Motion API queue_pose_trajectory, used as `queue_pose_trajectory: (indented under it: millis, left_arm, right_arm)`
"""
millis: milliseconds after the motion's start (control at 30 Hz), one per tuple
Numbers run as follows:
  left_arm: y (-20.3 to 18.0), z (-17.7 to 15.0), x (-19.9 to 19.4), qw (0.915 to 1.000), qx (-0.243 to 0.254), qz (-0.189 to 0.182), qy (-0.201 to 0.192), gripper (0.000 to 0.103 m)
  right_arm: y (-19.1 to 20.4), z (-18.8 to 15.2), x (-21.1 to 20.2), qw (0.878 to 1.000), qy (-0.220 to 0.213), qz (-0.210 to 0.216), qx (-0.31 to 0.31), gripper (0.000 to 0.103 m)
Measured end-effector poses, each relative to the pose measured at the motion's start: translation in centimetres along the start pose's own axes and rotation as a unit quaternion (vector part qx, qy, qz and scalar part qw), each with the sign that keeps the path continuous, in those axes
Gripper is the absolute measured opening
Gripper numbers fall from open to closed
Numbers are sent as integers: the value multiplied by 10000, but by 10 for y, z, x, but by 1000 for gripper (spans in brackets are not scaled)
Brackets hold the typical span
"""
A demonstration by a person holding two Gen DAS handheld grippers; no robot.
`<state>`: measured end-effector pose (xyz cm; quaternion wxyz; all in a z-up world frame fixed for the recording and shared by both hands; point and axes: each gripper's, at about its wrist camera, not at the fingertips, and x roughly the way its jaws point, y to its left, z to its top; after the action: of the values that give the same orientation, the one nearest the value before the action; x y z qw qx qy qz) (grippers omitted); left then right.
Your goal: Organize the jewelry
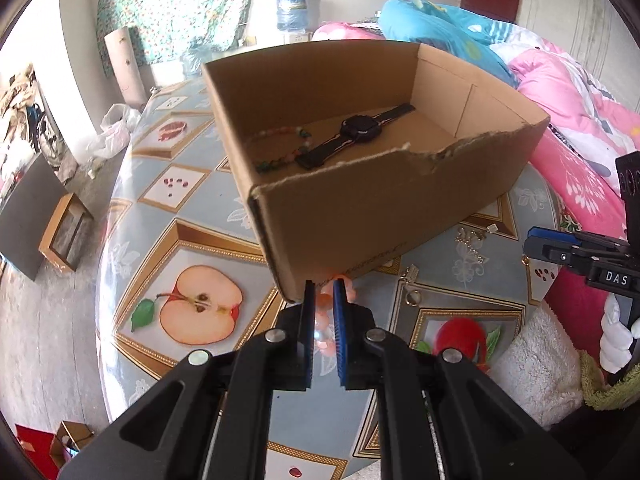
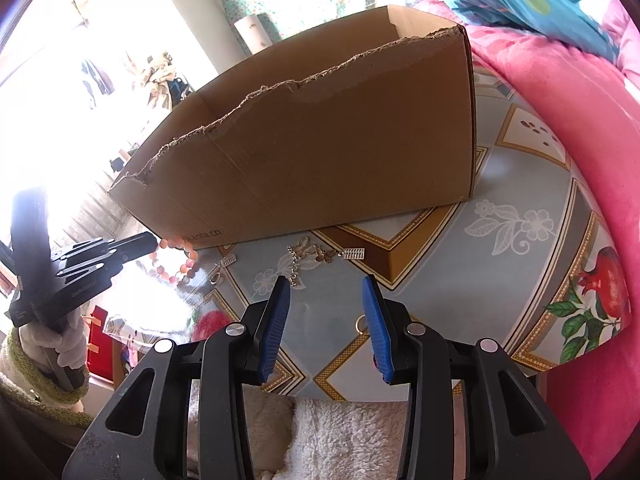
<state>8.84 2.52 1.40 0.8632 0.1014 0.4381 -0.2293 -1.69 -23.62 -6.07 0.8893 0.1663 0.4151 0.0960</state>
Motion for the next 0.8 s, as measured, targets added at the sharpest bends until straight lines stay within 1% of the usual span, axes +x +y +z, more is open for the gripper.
queue_pose_trajectory:
  millis: [167, 233, 333, 367, 567, 633, 800]
  left_arm:
    - [16, -6, 6, 9993, -318, 93, 150, 9]
    - [17, -8, 4, 9993, -358, 83, 83, 11]
    - [16, -9, -3, 9991, -412, 87, -70, 23]
    - [14, -8, -4, 9990, -421, 87, -131, 25]
    - [1, -10, -14, 9988, -348, 51, -342, 25]
    - [-5, -10, -14, 9990, -283, 6, -353, 25]
    - [-24, -15, -10, 9992, -167, -226, -287, 25]
  right_arm:
    - [1, -1, 0, 10000, 22, -38, 15, 37]
    - [1, -2, 0, 10000, 22, -64, 1, 37]
    - [2, -3, -2, 9999, 11, -106, -41, 37]
    - [2, -4, -3, 9999, 9, -130, -67, 37]
    - [5, -14, -5, 9990, 89, -329, -298, 36]
    - [5, -17, -3, 9985, 147, -401, -357, 34]
    - [5, -21, 2, 9952, 219, -744, -605, 24]
